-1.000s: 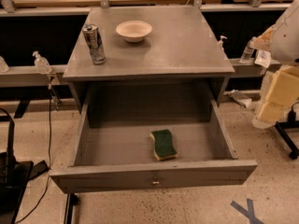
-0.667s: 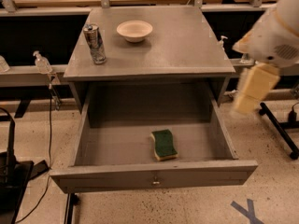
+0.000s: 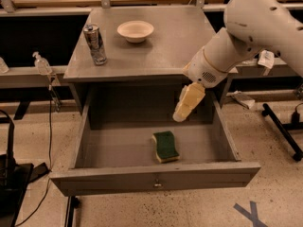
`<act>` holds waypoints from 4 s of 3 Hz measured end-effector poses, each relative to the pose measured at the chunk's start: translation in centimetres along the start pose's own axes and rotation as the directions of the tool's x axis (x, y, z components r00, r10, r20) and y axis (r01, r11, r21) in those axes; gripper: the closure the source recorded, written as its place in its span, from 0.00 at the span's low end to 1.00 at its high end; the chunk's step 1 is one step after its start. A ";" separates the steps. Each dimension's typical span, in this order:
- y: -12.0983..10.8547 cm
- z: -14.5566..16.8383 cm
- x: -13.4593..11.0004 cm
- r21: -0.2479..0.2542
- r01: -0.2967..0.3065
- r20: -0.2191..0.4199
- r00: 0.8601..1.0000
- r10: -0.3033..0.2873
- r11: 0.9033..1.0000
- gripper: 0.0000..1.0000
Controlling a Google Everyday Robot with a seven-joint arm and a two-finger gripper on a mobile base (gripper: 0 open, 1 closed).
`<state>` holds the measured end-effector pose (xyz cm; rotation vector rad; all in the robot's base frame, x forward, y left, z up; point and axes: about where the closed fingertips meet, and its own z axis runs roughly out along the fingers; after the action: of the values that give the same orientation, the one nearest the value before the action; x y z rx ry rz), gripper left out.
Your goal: Pick sponge from top drawer and place on counter
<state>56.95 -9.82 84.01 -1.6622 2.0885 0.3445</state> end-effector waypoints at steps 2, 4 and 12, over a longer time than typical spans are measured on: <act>0.3 1.3 0.5 -0.015 -0.067 -0.032 0.997 0.066 0.998 0.00; 2.2 9.0 2.3 0.054 -0.225 -0.351 0.908 0.229 0.973 0.00; 2.3 21.6 11.5 0.460 -0.694 -0.403 0.392 0.827 0.554 0.00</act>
Offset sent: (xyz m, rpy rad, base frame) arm 0.0028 0.0073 -0.0460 -0.0396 0.1569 -0.1882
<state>56.72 -9.18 59.41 -0.5274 3.1668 -0.1923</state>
